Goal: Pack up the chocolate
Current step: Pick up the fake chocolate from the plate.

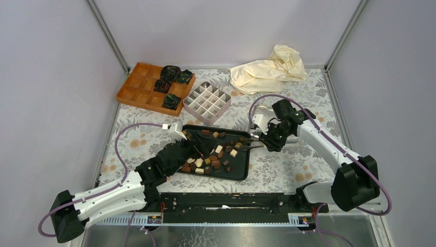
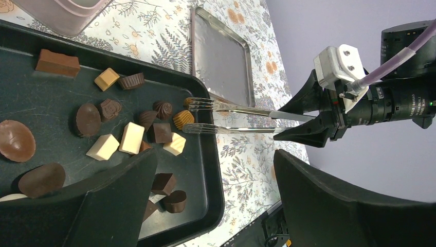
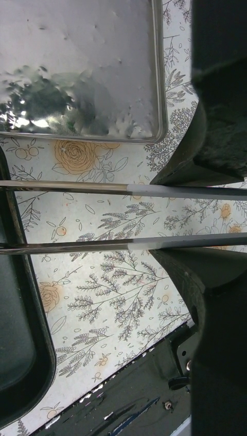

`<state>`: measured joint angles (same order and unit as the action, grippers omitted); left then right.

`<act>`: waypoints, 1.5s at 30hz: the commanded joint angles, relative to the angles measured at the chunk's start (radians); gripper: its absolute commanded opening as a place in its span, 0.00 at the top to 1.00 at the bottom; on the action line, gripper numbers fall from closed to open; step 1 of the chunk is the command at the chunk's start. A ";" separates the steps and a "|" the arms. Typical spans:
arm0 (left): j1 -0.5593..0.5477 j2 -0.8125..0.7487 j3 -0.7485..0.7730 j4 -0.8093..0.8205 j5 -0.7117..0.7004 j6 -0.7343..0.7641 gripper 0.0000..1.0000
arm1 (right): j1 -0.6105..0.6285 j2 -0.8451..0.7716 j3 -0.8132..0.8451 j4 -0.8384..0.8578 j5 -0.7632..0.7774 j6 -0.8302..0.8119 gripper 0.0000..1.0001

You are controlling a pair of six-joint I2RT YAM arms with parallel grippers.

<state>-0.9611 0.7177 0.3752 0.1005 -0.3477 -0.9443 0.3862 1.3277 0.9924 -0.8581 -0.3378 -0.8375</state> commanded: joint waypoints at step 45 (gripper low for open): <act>0.535 0.297 0.387 -0.388 0.300 0.264 0.25 | -0.010 -0.072 0.141 -0.034 -0.267 0.118 1.00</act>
<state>-0.4538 0.9840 0.7136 -0.2512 -0.1444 -0.7273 0.3813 1.2346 1.0538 -0.9009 -0.5228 -0.7429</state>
